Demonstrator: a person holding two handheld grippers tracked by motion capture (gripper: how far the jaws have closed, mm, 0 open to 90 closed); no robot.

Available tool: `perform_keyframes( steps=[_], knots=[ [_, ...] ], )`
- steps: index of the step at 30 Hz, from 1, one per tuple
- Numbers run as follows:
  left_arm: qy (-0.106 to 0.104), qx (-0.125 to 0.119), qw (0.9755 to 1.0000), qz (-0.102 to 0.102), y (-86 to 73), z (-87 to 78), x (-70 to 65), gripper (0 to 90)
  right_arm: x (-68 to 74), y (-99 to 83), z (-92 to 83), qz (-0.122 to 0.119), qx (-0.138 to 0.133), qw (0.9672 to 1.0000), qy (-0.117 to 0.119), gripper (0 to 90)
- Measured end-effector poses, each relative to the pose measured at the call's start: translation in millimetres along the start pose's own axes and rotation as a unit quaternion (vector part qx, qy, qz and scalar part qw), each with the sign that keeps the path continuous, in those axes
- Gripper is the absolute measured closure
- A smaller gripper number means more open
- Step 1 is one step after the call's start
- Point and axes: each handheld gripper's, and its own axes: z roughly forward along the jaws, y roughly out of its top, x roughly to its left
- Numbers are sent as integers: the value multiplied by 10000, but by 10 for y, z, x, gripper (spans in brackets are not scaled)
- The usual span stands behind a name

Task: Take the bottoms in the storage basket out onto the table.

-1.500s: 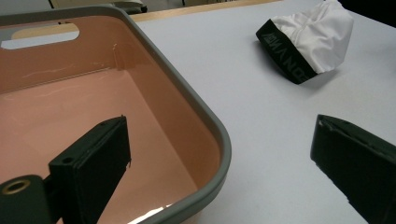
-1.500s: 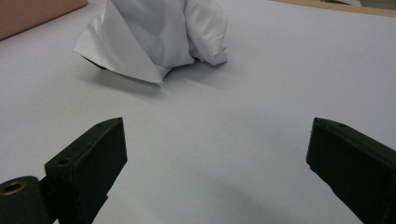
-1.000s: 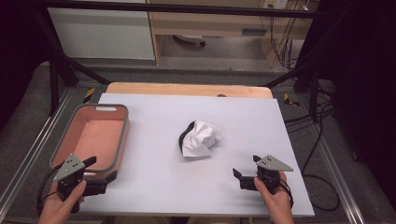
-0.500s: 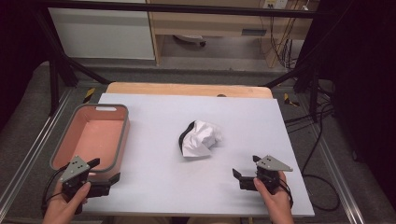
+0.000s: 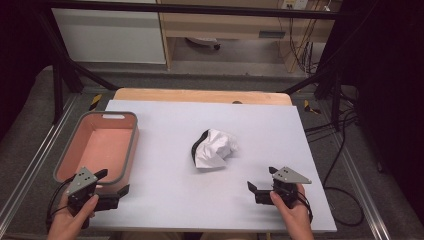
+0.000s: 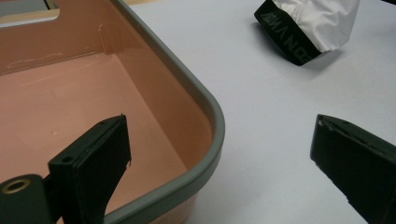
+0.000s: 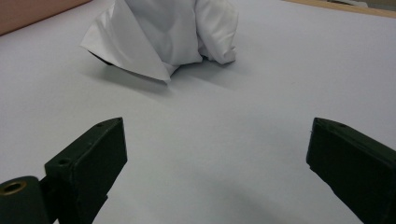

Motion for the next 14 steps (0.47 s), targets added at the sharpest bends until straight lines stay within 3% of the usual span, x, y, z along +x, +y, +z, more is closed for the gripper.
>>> perform_keyframes(
  steps=[14],
  knots=[
    [82,9,9999,-137,-23,40,87,50,66,-6,75,-111,47,9999,104,53]
  ],
)
